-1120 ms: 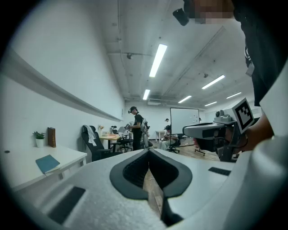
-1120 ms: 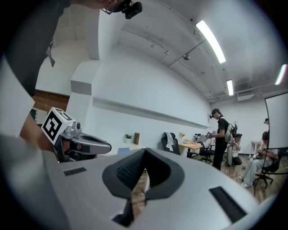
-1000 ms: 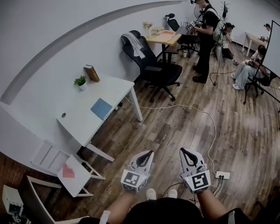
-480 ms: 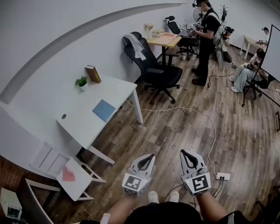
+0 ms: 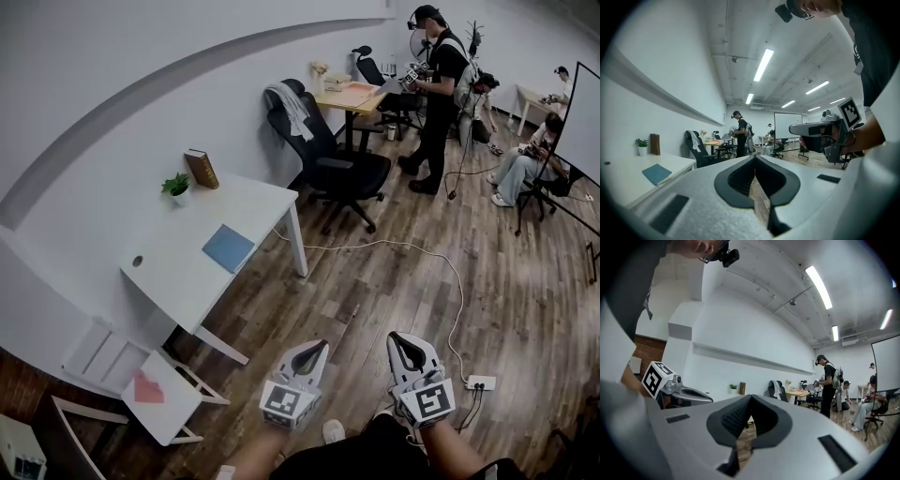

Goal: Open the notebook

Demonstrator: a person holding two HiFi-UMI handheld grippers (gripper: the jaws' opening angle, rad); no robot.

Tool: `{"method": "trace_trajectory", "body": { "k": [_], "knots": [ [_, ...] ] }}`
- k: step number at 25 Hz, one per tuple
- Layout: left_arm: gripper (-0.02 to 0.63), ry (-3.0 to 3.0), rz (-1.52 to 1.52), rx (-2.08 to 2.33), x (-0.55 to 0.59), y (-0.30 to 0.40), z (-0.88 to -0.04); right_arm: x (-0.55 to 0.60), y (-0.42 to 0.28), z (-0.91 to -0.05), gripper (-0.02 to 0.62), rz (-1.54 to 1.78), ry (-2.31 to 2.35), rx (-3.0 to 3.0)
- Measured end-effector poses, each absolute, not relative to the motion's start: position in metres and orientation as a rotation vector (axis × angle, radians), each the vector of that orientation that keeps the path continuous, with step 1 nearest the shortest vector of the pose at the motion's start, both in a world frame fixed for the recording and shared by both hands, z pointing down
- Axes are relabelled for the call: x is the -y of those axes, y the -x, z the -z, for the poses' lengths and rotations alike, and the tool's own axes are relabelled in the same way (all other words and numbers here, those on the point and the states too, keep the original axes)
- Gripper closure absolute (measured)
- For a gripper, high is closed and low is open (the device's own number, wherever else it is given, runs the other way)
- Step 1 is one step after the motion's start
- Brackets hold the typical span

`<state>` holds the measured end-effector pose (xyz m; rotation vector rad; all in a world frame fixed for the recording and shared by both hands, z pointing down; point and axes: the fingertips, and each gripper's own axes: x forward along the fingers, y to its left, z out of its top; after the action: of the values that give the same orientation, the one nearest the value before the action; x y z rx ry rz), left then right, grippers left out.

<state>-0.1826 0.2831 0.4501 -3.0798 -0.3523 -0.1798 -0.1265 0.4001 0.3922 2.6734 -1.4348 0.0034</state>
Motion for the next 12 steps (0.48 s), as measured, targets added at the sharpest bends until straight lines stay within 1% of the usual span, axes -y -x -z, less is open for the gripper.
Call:
{"method": "trace_trajectory", "body": {
  "k": [5,12],
  "knots": [
    [0.601,3.096,0.188,0.341,-0.268,0.180,-0.458,-0.381,0.125,-0.391,0.594,-0.001,-2.655,1.477],
    [0.601,3.121,0.192,0.264,-0.239,0.162,-0.464,-0.353,0.100,-0.399,0.594,-0.019,-2.626,1.531]
  ]
}}
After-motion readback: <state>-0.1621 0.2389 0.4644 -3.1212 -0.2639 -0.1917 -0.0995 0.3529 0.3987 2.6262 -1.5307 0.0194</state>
